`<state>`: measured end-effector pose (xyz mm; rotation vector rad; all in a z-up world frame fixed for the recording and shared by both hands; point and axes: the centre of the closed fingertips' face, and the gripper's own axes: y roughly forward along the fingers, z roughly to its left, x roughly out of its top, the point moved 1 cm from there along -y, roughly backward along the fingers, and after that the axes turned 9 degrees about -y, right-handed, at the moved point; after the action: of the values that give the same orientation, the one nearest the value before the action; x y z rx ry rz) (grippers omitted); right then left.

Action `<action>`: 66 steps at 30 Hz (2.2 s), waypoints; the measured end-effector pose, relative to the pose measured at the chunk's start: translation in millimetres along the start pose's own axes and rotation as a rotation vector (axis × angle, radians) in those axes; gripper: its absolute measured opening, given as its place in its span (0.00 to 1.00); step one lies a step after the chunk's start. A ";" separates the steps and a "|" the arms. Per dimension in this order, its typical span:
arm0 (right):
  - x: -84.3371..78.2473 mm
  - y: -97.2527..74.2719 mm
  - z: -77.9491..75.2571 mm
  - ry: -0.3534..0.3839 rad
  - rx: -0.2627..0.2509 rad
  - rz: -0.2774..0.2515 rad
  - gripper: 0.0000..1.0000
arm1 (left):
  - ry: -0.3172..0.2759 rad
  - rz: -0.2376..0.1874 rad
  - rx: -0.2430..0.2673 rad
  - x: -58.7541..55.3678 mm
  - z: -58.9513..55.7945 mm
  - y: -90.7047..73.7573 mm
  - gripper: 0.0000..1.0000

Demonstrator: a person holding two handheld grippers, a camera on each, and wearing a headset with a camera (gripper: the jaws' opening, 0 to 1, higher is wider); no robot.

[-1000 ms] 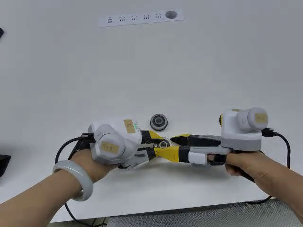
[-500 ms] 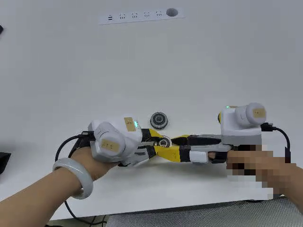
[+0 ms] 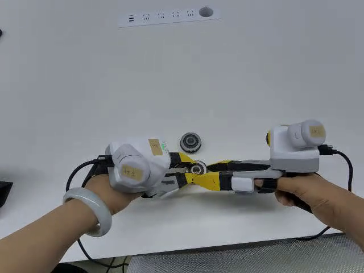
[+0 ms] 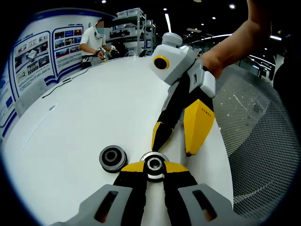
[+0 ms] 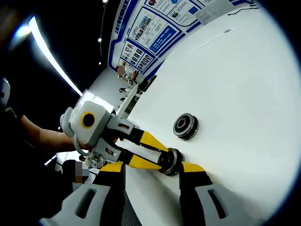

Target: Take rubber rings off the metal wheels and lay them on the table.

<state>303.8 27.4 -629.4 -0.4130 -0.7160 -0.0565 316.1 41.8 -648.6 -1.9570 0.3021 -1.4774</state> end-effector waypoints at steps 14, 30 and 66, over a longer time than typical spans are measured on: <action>-1.8 2.5 -6.8 0.021 -0.030 0.019 0.33 | -0.003 -0.004 0.000 -0.5 0.3 -0.2 0.13; -5.1 2.1 -29.6 0.030 -0.113 0.060 0.10 | -0.002 -0.005 0.000 -0.9 0.5 -0.3 0.13; -1.6 3.2 -21.2 0.082 -0.116 0.075 0.02 | 0.002 0.001 0.001 -1.0 0.1 -0.3 0.13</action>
<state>316.5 21.9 -645.9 -0.5448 -0.6176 -0.0445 315.7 42.6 -649.2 -1.9546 0.3031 -1.4784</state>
